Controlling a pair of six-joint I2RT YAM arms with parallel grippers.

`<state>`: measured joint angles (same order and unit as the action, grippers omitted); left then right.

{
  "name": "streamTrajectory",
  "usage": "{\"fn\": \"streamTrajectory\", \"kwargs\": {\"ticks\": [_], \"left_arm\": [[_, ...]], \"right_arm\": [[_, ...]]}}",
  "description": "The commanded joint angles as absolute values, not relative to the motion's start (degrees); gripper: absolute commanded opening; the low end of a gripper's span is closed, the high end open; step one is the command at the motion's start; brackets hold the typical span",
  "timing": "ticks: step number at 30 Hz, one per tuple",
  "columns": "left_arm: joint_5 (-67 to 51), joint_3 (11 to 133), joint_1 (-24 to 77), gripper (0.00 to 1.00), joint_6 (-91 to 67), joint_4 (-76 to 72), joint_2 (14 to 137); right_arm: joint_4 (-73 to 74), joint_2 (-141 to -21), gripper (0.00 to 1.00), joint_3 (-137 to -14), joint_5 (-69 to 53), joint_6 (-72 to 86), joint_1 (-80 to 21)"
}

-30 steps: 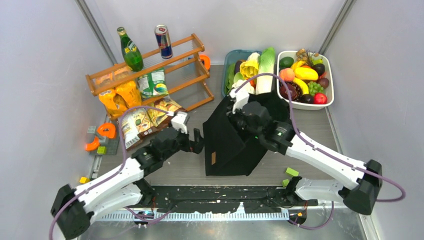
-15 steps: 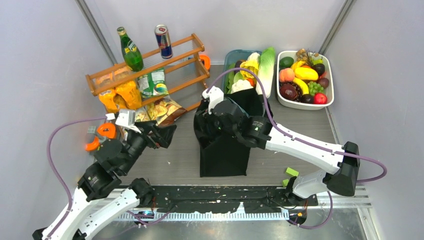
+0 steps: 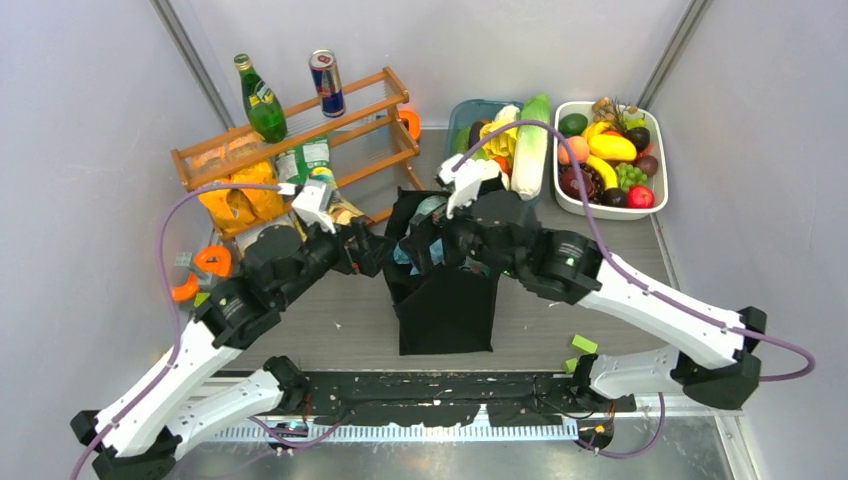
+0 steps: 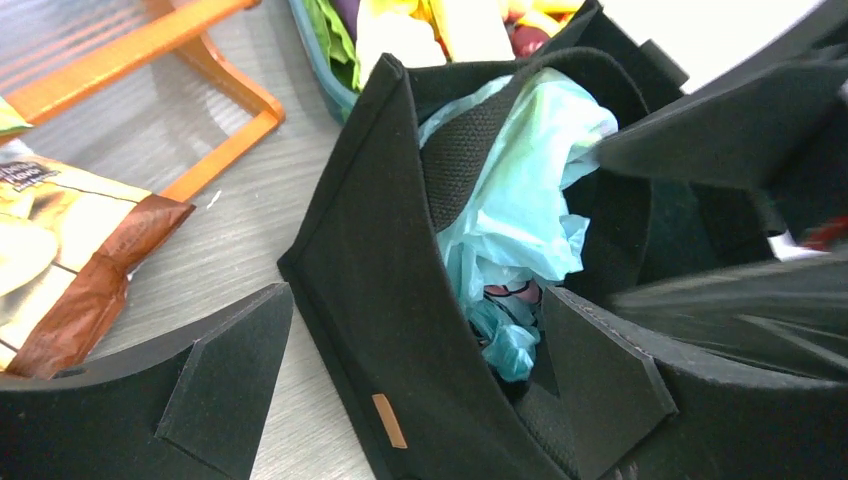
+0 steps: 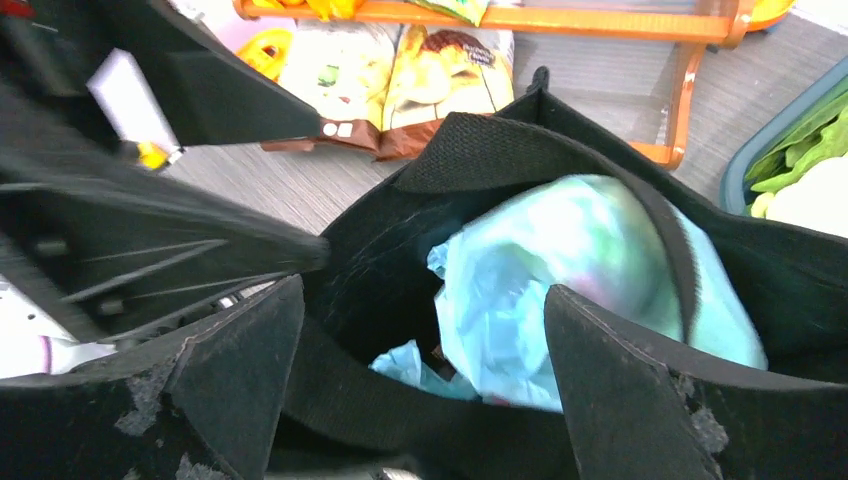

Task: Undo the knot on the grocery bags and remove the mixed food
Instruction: Adjust the takeout bag at the center of the board, then pick up the takeout bag from the takeout bag.

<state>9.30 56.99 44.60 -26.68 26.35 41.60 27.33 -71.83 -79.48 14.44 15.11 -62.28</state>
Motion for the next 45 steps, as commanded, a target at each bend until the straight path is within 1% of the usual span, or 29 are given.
{"fn": "streamTrajectory", "kwargs": {"ticks": [1, 5, 8, 10, 13, 14, 16, 18, 21, 25, 30, 32, 33, 35, 36, 38, 39, 40, 41, 43, 45], "left_arm": [[6.75, 58.17, 44.39, 1.00, -26.75, 22.03, 45.61], [5.64, 57.80, 44.22, 0.99, -26.94, 20.14, 48.57], [6.98, 58.17, 44.13, 0.99, -26.64, 20.73, 50.17], [7.98, 58.22, 44.12, 0.95, -26.31, 21.02, 50.29], [8.53, 57.92, 44.04, 0.90, -25.12, 20.84, 49.47], [8.68, 57.86, 44.03, 0.90, -24.73, 20.97, 49.03], [9.28, 57.68, 44.03, 0.90, -24.20, 21.09, 48.28], [10.09, 57.69, 44.03, 0.91, -23.62, 21.15, 47.52], [10.46, 58.87, 43.78, 0.94, -22.08, 22.30, 46.95], [10.70, 61.02, 42.45, 0.99, -20.07, 25.26, 46.63], [7.91, 61.69, 35.54, 1.00, -19.26, 28.42, 44.49], [7.24, 61.53, 32.67, 1.00, -18.89, 28.74, 42.75], [7.21, 61.57, 31.63, 1.00, -18.37, 29.07, 41.95], [7.39, 62.32, 29.71, 1.00, -17.09, 30.11, 40.68], [7.75, 62.78, 28.91, 0.99, -16.26, 30.80, 40.15], [9.02, 63.46, 27.73, 0.99, -14.40, 31.82, 39.23], [9.96, 63.85, 27.35, 1.00, -13.53, 32.30, 38.87], [11.00, 64.19, 26.97, 1.00, -12.59, 32.87, 38.51], [12.12, 64.72, 26.76, 0.99, -11.57, 33.52, 38.12], [14.68, 65.82, 26.65, 1.00, -9.46, 34.75, 37.09], [18.20, 66.53, 26.63, 1.00, -7.49, 34.92, 35.88]], "right_arm": [[27.69, -66.13, 0.99, -82.61, 14.53, 13.89, -62.30], [29.02, -62.82, 0.99, -82.58, 17.55, 13.07, -61.59], [30.56, -61.55, 0.99, -82.10, 19.01, 12.60, -59.68], [30.79, -60.99, 0.99, -80.92, 14.87, 12.95, -55.96], [29.96, -60.73, 0.91, -78.63, 7.26, 13.45, -49.54], [30.05, -60.99, 0.90, -78.60, 4.80, 13.01, -49.12], [30.53, -62.05, 0.83, -78.90, 2.86, 11.57, -48.74], [30.85, -63.30, 0.80, -79.08, 2.28, 11.18, -48.70], [32.14, -66.08, 0.74, -79.39, 3.13, 10.78, -48.70], [34.23, -69.51, 0.70, -79.58, 9.14, 10.51, -48.59], [37.34, -72.76, 0.62, -80.53, 11.87, 10.64, -48.61], [38.04, -72.88, 0.57, -80.44, 10.71, 11.09, -48.64], [38.31, -72.60, 0.51, -80.43, 9.78, 11.34, -48.61], [39.36, -72.01, 0.44, -80.61, 8.55, 11.37, -48.58], [39.83, -71.82, 0.42, -80.84, 7.92, 11.22, -48.59], [40.39, -71.67, 0.34, -81.09, 5.46, 10.84, -48.29], [40.67, -71.79, 0.23, -81.33, 4.93, 10.86, -48.09], [41.28, -71.93, 0.18, -81.99, 3.80, 10.84, -48.04], [41.56, -72.12, 0.10, -82.48, 3.13, 10.82, -47.99], [42.30, -72.04, 0.06, -84.39, 1.30, 10.79, -48.01], [42.77, -71.88, 0.05, -87.12, -1.12, 10.85, -48.06]]}}
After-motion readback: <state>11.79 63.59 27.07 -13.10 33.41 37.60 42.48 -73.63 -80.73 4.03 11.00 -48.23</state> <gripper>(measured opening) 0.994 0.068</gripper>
